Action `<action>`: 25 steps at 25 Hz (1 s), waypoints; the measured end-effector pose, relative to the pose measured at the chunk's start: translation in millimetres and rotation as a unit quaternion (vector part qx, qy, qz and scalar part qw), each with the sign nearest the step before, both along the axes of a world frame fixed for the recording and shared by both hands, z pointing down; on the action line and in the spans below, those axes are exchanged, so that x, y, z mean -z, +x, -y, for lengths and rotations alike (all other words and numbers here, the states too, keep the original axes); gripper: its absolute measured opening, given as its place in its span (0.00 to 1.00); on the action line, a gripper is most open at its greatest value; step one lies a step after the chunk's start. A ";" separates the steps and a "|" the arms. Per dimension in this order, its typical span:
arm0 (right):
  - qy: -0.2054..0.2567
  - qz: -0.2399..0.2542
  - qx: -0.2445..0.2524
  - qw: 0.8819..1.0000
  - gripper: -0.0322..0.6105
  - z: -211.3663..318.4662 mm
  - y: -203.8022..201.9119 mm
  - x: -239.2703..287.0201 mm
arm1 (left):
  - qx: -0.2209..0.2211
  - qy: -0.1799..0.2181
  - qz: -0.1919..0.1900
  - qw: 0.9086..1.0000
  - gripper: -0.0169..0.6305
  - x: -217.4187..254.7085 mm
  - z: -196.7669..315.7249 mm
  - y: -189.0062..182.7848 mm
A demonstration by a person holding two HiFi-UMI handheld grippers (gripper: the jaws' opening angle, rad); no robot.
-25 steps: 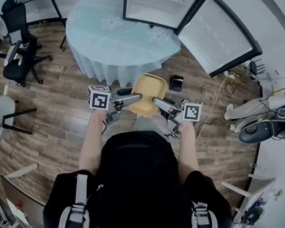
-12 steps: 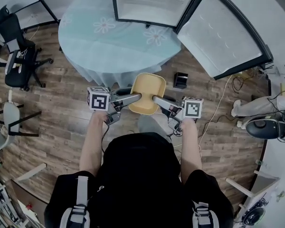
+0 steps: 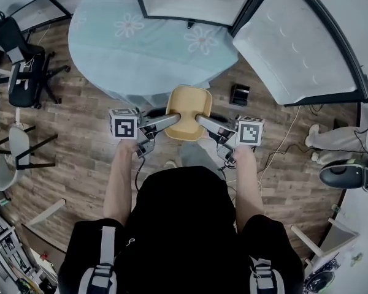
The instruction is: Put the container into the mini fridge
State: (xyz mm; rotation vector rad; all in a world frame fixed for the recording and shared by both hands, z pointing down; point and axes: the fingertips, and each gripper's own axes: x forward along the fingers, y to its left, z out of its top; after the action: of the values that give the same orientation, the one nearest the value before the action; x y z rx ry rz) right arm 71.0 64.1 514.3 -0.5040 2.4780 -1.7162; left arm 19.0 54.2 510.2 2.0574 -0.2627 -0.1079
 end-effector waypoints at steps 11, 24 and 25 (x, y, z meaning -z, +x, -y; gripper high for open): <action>0.004 0.024 -0.010 1.000 0.35 57.0 21.9 8.8 | 0.027 0.012 0.006 1.000 0.35 8.2 60.5 22.9; -0.004 0.020 -0.022 1.000 0.34 115.2 -1.4 5.5 | 0.074 -0.001 0.014 0.997 0.34 9.1 114.4 -4.6; -0.010 0.020 -0.023 0.999 0.34 121.8 -6.8 2.0 | 0.079 -0.007 0.013 0.997 0.34 4.2 120.2 -10.2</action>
State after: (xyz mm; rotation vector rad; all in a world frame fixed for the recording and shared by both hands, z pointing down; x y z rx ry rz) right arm 64.2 -57.8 512.3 -0.5197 2.4048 -1.7173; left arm 8.8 -66.0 506.0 2.0235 -0.4407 -0.1744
